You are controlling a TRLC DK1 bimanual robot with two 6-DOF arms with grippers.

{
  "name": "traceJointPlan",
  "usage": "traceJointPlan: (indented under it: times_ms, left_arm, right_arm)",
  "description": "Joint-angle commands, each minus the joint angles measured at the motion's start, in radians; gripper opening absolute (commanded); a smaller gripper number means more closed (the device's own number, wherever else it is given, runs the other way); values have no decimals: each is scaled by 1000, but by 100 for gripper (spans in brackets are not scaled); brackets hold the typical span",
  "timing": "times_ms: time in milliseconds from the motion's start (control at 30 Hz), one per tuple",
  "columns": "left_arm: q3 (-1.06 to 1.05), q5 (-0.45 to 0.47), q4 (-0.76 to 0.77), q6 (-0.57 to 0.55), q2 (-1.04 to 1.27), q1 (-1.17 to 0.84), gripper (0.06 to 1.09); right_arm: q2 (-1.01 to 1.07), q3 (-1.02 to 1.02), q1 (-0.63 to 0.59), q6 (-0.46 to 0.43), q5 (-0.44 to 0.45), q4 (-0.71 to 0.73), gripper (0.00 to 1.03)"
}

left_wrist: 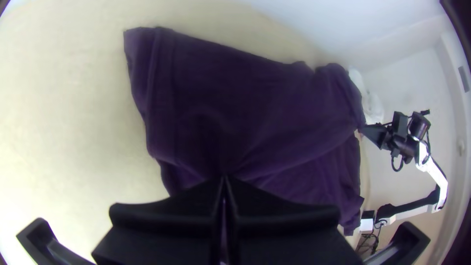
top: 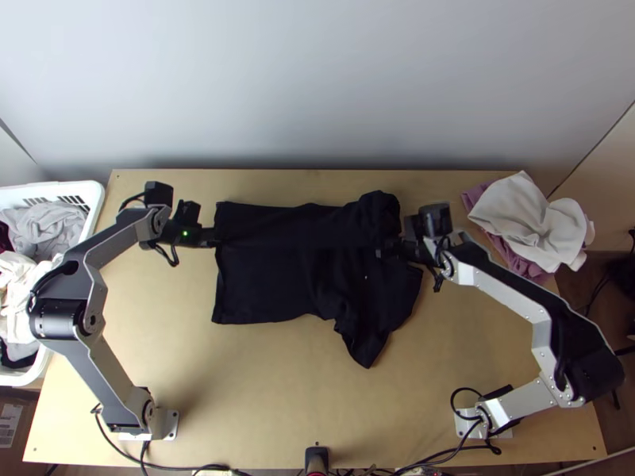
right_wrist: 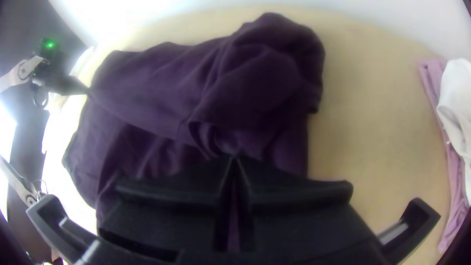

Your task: Fold the t-shirt

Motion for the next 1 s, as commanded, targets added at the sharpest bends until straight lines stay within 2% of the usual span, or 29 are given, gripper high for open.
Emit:
traceJointPlan:
  times_ms: [0,67,167,200,233,267,300,367,433,467,567,833,967]
  left_arm:
    - [-100,4,49,-85,-20,-41,23]
    - [-117,4,61,-111,-35,-50,43]
    - [-117,7,61,-143,-51,-51,45]
    - [-114,7,61,-158,-54,-51,50]
    - [-111,7,60,-169,-57,-51,63]
    - [-111,9,58,-178,-65,-48,77]
    - [-113,9,58,-186,-77,-44,83]
    - [-114,9,50,-201,-106,-35,85]
    - [-122,7,43,-201,-160,-22,94]
    - [-128,9,38,-203,-196,-12,95]
    - [-128,16,-26,-198,-305,10,95]
    - [-258,18,-220,-66,-575,10,95]
    - [-395,13,-230,-38,-690,33,95]
  right_arm:
    - [60,-89,1,0,0,88,3]
    - [64,-106,1,0,0,124,3]
    - [60,-117,3,6,-2,160,4]
    - [48,-122,3,9,-2,160,16]
    - [32,-131,3,21,0,161,36]
    - [14,-137,1,39,-2,161,65]
    - [-3,-137,1,38,-2,160,101]
    - [-67,-148,3,38,0,137,99]
    - [-164,-177,3,41,0,135,99]
    - [-218,-192,3,49,0,132,99]
    - [-368,-209,3,67,0,51,99]
    - [-637,-270,17,84,-2,-219,99]
    - [-718,-339,17,105,-2,-310,99]
